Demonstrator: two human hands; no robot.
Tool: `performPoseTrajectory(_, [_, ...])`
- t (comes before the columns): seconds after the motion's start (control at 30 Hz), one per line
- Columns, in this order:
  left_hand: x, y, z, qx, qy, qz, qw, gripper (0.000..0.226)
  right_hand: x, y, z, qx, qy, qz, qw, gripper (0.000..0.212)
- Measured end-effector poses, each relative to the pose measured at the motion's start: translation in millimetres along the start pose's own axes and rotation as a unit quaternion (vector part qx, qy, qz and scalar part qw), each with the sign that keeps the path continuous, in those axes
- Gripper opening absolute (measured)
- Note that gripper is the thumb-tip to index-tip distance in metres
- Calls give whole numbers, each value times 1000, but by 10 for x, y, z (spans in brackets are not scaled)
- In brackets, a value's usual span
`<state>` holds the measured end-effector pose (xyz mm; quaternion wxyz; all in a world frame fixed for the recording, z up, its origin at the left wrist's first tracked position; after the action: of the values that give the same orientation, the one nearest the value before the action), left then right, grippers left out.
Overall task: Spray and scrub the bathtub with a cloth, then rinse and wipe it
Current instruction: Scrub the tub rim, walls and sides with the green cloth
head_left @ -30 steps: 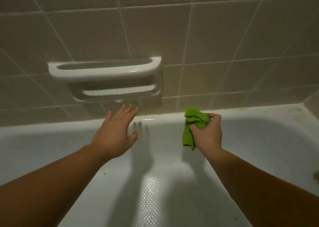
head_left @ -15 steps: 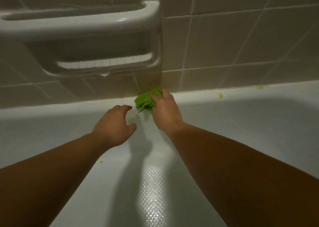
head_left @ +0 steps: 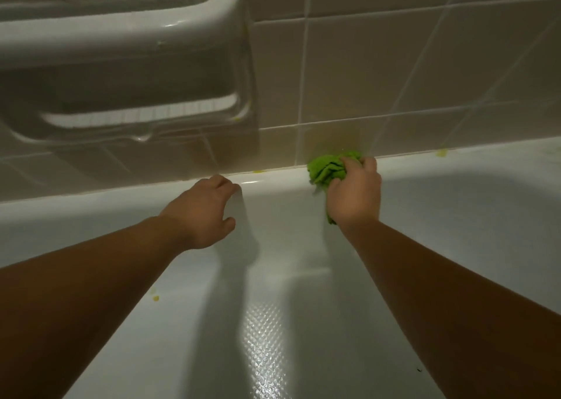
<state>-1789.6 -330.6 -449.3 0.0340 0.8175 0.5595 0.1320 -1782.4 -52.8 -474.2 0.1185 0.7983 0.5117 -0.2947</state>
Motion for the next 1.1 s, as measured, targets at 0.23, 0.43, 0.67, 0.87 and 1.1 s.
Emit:
performPoseTrajectory(0.23, [340,-408,197,-11,-52,132,990,82,15,-15,8,-83,32,-160,983,57])
performPoseTrajectory(0.43, [543,-803,277,40,-109,318,941,89,712,-370,-341,-18,30,-146,989,56])
performPoseTrajectory(0.67, [770,-1260,431,89,-134,453,877,89,897,-300,-219,85,21,-226,970,34])
performPoseTrajectory(0.87, [796,-1324,505,107,-151,489,852,92,926,-333,-270,58,14,-219,974,50])
performPoseTrajectory(1.1, [796,-1328,524,112,-133,487,856,97,957,102,-358,152,-180,-78,969,43])
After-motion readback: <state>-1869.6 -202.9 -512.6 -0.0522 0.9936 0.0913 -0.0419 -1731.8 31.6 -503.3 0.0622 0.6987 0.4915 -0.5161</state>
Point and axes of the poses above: each hand's wrist, its own y-axis away from the middle knuckle, its own z-axis out of the palm, x = y × z, the point moved 3 cm from there along -y, towards the middle knuckle, and after that the axes turned 5 degrees about x, right-handed, at the moved point
